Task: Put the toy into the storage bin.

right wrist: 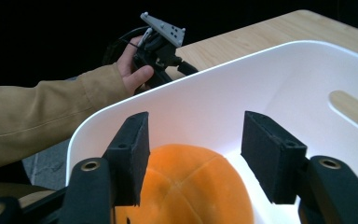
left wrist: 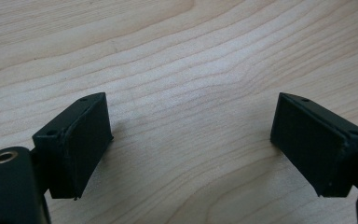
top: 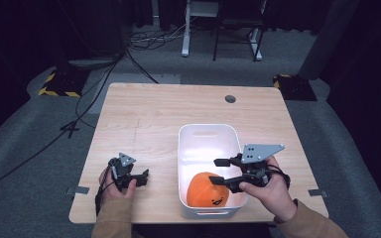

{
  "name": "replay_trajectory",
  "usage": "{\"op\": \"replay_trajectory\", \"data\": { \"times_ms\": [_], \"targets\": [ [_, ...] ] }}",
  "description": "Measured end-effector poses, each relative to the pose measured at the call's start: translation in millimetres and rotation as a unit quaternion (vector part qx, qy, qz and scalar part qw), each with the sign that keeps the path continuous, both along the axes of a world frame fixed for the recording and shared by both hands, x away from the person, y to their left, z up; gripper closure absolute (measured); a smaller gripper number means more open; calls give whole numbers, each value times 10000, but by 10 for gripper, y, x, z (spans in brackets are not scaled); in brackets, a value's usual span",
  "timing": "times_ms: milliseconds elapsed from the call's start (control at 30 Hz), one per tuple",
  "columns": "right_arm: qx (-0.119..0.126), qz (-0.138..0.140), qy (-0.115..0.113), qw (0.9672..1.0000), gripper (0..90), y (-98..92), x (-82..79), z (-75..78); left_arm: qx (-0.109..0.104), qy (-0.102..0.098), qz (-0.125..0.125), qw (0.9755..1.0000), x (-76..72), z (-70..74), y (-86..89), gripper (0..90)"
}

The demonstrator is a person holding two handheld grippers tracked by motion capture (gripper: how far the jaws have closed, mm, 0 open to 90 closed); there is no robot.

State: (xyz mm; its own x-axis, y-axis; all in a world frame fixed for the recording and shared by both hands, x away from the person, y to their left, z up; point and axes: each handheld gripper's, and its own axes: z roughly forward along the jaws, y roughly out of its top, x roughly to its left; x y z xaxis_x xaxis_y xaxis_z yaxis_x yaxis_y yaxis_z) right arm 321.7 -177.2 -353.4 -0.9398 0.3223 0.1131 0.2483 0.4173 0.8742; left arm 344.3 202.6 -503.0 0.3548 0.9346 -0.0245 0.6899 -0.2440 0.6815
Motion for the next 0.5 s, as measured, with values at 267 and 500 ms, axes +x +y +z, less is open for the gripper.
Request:
{"op": "replay_trajectory", "data": {
  "times_ms": [267, 500],
  "targets": [
    [79, -131, -170, 9997, 396, -57, 52, 144, 0, 0, 0, 10000, 0, 0, 0, 125],
    [6, -321, -232, 9992, 371, -161, 115, 225, -1, 1, 1, 10000, 0, 0, 0, 125]
  ]
}}
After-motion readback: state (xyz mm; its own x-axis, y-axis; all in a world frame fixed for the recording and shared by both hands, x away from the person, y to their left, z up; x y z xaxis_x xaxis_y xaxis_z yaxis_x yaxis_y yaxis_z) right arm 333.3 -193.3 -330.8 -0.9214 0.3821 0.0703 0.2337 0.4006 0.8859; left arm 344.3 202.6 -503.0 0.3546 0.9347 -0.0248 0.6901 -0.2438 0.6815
